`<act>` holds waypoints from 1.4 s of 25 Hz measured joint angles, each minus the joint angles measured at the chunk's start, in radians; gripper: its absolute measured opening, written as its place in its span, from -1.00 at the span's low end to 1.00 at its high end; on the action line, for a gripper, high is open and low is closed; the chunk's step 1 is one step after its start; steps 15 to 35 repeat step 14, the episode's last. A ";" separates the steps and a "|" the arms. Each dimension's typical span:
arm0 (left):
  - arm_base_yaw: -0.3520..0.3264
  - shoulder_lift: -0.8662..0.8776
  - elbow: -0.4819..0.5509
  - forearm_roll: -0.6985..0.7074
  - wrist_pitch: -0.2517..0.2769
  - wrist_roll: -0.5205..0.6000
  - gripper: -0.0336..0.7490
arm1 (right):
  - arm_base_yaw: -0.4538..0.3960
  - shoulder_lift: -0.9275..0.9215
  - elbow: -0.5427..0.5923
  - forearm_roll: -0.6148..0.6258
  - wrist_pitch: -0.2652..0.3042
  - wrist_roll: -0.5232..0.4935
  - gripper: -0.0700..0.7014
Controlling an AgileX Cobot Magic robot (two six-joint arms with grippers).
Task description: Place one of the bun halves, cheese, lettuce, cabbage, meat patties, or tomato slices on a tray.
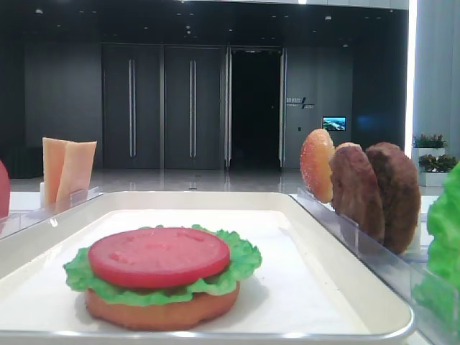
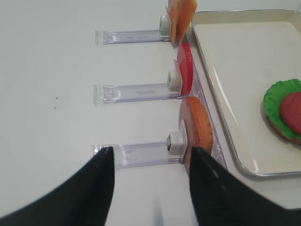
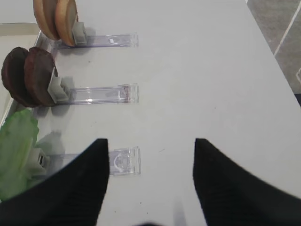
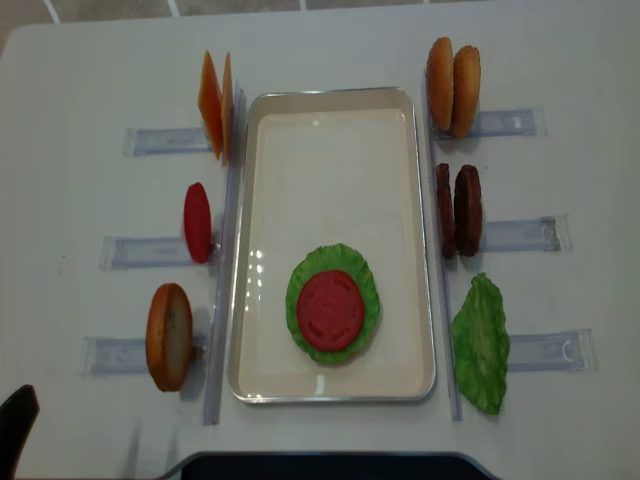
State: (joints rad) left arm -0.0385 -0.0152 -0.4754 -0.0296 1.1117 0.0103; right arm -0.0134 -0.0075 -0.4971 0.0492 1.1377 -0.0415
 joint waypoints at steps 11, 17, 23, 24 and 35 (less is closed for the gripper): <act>0.000 0.000 0.000 0.000 0.000 0.000 0.11 | 0.000 0.000 0.000 0.000 0.000 0.000 0.24; 0.000 0.000 0.000 0.000 0.000 0.000 0.11 | 0.000 0.000 0.000 0.000 0.000 0.000 0.24; 0.000 0.000 0.000 0.000 0.000 0.000 0.11 | 0.000 0.000 0.000 0.000 0.000 0.000 0.24; 0.000 0.000 0.000 0.000 0.000 0.000 0.11 | 0.000 0.000 0.000 0.000 0.000 0.000 0.24; 0.000 0.000 0.000 0.000 0.000 0.000 0.11 | 0.000 0.000 0.000 0.000 0.000 0.000 0.24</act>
